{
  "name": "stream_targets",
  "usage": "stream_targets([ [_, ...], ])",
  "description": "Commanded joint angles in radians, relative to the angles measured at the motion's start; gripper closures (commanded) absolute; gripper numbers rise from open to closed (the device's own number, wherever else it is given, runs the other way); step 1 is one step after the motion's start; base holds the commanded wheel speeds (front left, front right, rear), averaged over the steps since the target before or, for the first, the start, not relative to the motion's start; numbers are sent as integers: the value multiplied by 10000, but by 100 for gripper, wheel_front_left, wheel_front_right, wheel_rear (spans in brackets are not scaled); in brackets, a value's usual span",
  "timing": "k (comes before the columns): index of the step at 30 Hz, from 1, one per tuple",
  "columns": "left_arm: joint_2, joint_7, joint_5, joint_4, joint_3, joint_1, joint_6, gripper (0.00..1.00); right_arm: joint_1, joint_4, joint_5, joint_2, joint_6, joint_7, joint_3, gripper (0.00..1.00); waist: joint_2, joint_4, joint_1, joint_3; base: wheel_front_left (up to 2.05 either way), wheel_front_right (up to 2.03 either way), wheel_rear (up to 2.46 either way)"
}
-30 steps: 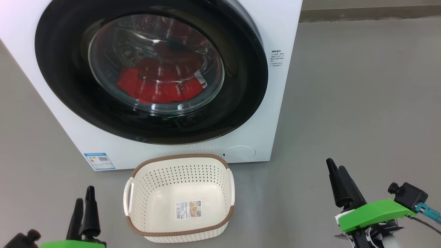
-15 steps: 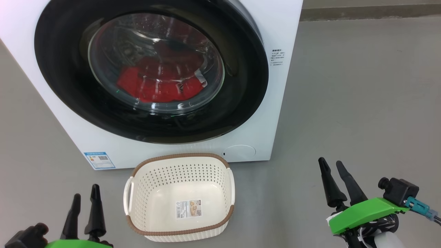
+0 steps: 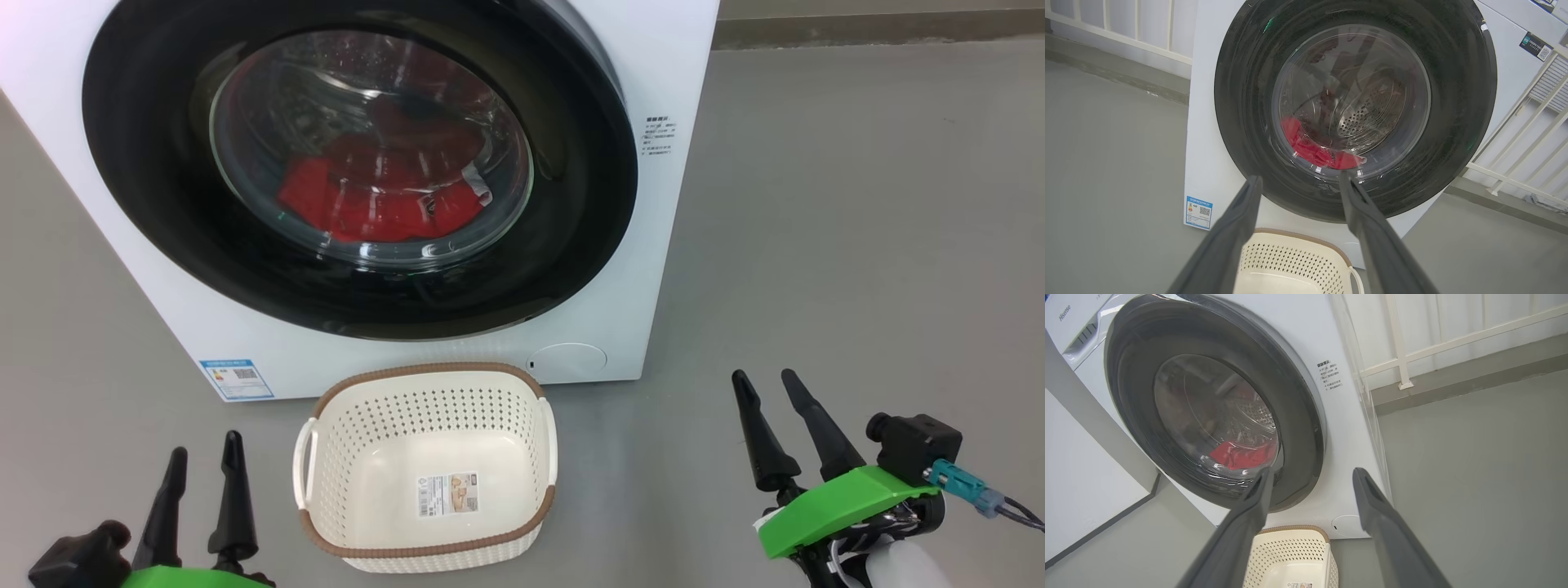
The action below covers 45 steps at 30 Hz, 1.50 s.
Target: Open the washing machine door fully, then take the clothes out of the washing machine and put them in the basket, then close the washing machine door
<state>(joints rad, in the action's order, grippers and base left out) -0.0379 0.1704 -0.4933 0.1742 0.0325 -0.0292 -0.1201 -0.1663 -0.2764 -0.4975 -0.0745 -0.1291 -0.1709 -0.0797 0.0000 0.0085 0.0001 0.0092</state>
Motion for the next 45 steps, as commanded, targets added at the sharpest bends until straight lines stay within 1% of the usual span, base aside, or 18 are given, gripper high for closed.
stream_targets([
  [1, -155, 156, 361, -313, 292, -272, -71, 0, -521, 249, 362, -59, -12, -160, -245, 0, 0, 0, -1, 2, 0, 0, 0],
  [7, -143, 364, 1105, -365, 316, -284, -81, 0, -610, 227, 1210, -87, -13, -365, -417, 0, 0, 10, -1, 19, 0, 0, 0],
  [26, -153, 897, 3106, -516, 276, -324, -103, 0, -853, 193, 3186, -199, -15, -892, -875, 0, 0, 42, -1, 24, 0, 0, 0],
  [45, -154, 914, 3147, -518, 299, -300, -105, 0, -823, 177, 3188, -219, -16, -908, -776, 0, 0, 36, -1, 23, 0, 0, 0],
])
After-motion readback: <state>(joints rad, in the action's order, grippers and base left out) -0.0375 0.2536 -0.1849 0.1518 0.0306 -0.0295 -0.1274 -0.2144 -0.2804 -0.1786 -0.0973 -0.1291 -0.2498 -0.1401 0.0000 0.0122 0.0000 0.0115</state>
